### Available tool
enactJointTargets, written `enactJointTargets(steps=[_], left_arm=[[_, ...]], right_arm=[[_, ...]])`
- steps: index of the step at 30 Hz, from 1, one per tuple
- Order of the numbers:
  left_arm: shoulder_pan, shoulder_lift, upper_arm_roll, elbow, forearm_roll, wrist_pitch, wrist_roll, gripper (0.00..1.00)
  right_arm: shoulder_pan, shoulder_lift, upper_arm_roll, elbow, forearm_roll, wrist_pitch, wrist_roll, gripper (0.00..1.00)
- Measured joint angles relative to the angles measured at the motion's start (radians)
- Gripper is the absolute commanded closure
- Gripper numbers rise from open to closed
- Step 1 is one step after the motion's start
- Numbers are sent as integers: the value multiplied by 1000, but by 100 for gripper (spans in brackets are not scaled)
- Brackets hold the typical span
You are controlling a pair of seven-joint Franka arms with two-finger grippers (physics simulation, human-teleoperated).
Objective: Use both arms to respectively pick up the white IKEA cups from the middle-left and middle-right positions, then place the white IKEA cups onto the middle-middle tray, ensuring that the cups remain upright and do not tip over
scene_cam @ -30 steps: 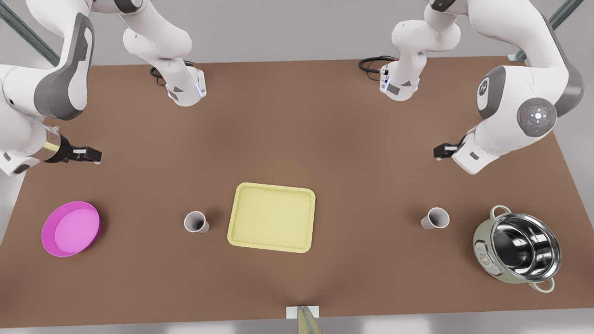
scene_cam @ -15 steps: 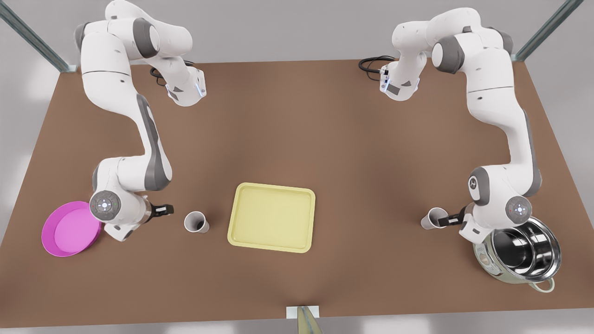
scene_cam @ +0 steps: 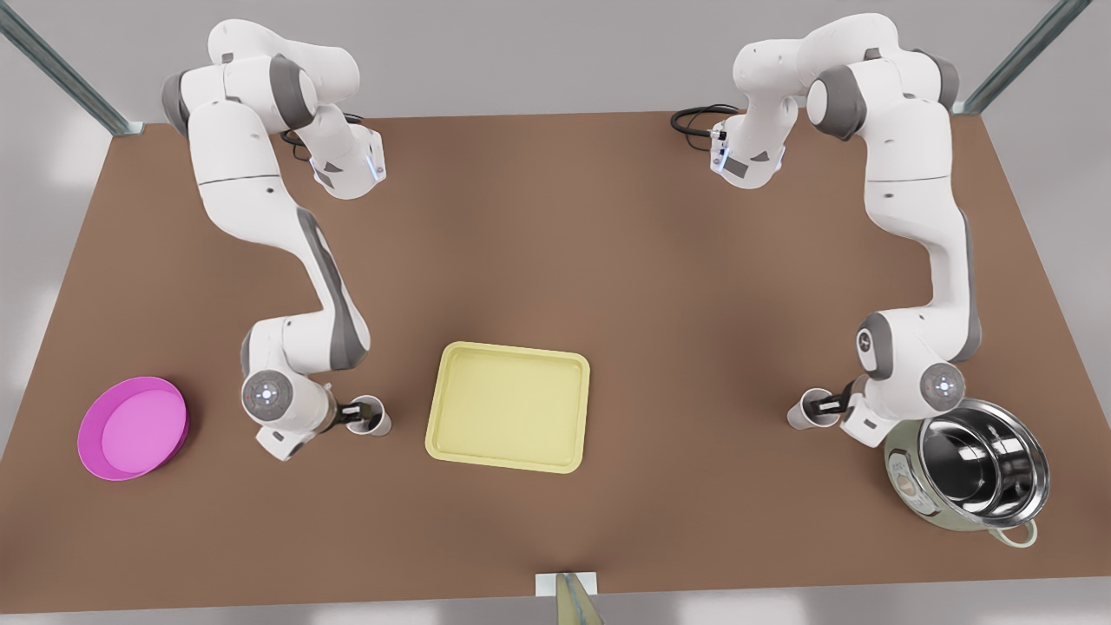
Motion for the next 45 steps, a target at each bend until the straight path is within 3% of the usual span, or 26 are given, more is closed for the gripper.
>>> enactJointTargets(steps=[6, 7, 8, 9, 13, 17, 20, 25, 30, 33, 34, 35, 42, 43, 44, 45], left_arm=[[-11, -2, -3, 0, -62, -4, 3, 79], [-17, -19, -5, 1, -64, -7, 3, 79], [-29, -37, -7, 1, -65, -12, 2, 79], [-54, -52, -13, 8, -66, -16, -3, 79], [-276, -41, -37, 161, -68, -92, -100, 79], [-418, 77, -175, 358, -69, -133, -274, 79], [-508, 197, -204, 498, -69, -128, -419, 79], [-538, 259, -210, 519, -70, -77, -618, 79], [-546, 306, -210, 518, -70, -35, -768, 77], [-545, 322, -210, 518, -73, -2, -837, 45], [-545, 323, -210, 518, -75, 7, -856, 27], [-545, 324, -210, 518, -78, 15, -873, 0], [-525, 300, -210, 506, -84, 38, -967, 0], [-520, 295, -210, 503, -82, 36, -980, 0], [-516, 290, -210, 499, -80, 35, -991, 0], [-514, 285, -210, 494, -79, 31, -1002, 0]], right_arm=[[-7, 48, 0, 9, 4, 26, 28, 1], [-7, 50, 0, 10, 5, 31, 32, 18], [-7, 52, 0, 12, 5, 35, 35, 45], [-6, 54, 0, 18, 5, 38, 38, 61], [-4, 64, 0, 71, 15, 41, 36, 79], [4, 79, 0, 97, 9, 41, 37, 79], [22, 54, 1, 106, 5, 22, 38, 79], [71, 18, 5, 161, 4, -27, 29, 79], [120, 43, 102, 264, 53, -40, 23, 79], [161, 80, 111, 280, 100, -26, 21, 79], [172, 92, 112, 279, 109, -22, 21, 79], [178, 105, 120, 280, 117, -19, 20, 79], [176, 171, 142, 285, 175, 22, 17, 79], [175, 174, 144, 284, 179, 27, 16, 30], [175, 176, 146, 283, 181, 32, 16, 0], [175, 176, 146, 282, 183, 36, 17, 0]])
